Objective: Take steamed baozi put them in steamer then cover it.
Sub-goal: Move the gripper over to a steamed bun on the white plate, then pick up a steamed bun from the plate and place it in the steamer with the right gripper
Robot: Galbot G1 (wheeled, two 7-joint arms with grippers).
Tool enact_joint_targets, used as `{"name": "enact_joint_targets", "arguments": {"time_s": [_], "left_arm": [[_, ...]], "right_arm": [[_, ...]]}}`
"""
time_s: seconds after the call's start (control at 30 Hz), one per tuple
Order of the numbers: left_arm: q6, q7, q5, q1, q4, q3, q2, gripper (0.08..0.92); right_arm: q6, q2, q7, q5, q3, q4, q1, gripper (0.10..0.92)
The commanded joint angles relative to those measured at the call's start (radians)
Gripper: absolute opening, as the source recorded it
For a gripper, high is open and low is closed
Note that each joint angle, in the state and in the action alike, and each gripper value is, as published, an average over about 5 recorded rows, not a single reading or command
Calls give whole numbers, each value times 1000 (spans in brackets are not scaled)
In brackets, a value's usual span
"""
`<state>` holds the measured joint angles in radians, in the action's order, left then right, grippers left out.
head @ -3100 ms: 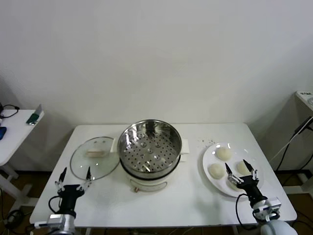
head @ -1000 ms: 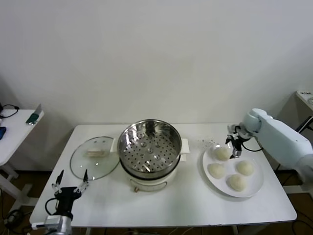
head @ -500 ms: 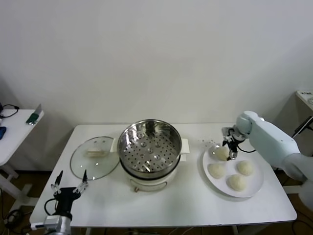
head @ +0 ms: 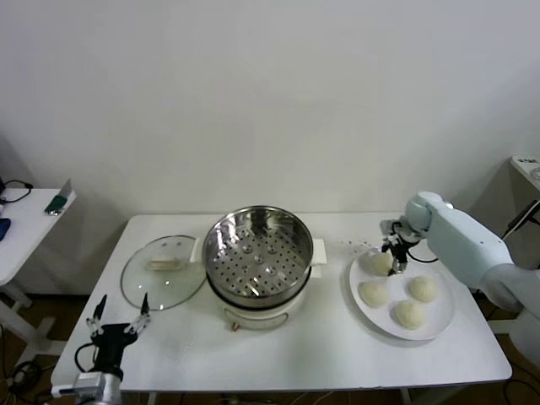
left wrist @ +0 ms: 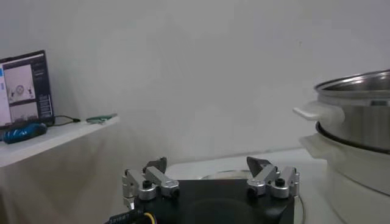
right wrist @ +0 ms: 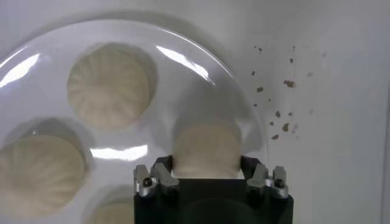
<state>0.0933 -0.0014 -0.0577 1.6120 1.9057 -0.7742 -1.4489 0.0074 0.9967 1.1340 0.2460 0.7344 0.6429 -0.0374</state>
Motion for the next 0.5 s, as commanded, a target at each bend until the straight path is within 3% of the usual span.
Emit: {"name": "enact_joint_targets", "arguments": {"time_s": [0.03, 0.3, 0.5], "left_arm": [[1, 1, -2, 1, 2, -1, 0, 823], [1, 7, -6, 17, 18, -4, 4, 823], [3, 7, -6, 29, 27, 0, 3, 823]], "right_arm": [[14, -11, 5, -17, 27, 33, -27, 702], [111, -73, 74, -157, 310, 237, -304, 700], [188, -34, 108, -281, 503, 365, -564, 704]]}}
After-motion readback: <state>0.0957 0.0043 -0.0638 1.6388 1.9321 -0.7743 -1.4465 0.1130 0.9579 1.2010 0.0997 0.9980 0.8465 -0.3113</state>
